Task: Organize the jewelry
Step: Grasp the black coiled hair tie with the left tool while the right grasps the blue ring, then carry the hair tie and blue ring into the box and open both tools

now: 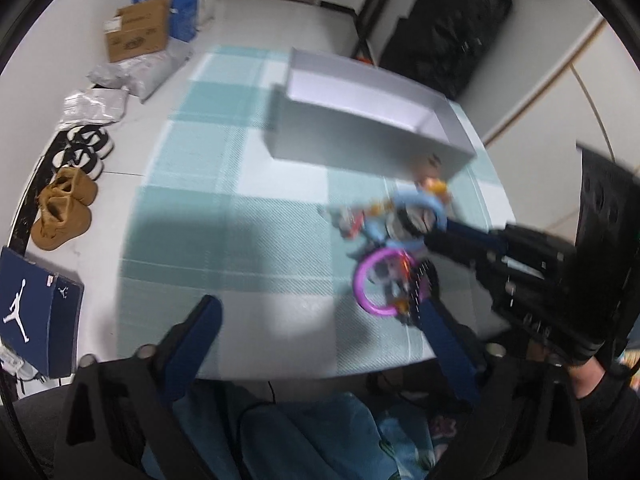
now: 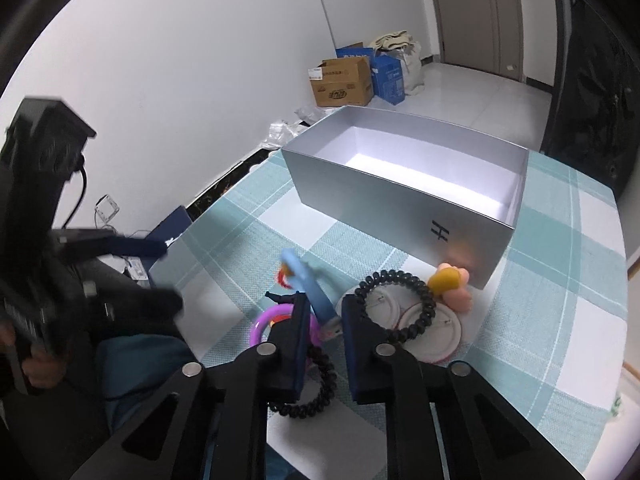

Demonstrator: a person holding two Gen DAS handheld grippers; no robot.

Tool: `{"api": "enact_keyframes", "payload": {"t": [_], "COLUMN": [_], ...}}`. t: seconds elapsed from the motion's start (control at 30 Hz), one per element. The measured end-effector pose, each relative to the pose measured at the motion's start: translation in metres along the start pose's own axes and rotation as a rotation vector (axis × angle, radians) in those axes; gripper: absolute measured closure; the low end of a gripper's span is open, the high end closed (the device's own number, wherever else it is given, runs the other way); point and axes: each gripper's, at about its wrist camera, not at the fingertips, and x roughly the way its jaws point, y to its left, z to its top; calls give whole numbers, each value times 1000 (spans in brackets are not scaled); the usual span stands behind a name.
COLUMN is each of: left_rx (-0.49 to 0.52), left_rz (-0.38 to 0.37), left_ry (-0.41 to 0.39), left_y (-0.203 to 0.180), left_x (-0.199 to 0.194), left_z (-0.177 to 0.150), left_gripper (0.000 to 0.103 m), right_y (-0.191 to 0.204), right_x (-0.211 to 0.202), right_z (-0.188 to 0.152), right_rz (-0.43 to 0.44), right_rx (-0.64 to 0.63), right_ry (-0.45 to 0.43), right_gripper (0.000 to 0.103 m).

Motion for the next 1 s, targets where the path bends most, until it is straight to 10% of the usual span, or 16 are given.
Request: {"api": "enact_keyframes", "payload": {"t": [0.47,1.0], "left_rx": [26,122], "left_rz": [-49,-48], "left_ry": [36,41], "left_y": [-12,-46], "left_x": [13,29], "left_z": [-2,3], "left_gripper": [21,76], "right_y": [-28,-61], "right_x": [-22,-44], "right_z": [2,1], "right_rz": [47,50], "right_rx": [167,312], "right_ry": [-72,-142], "right_gripper": [92,92]}}
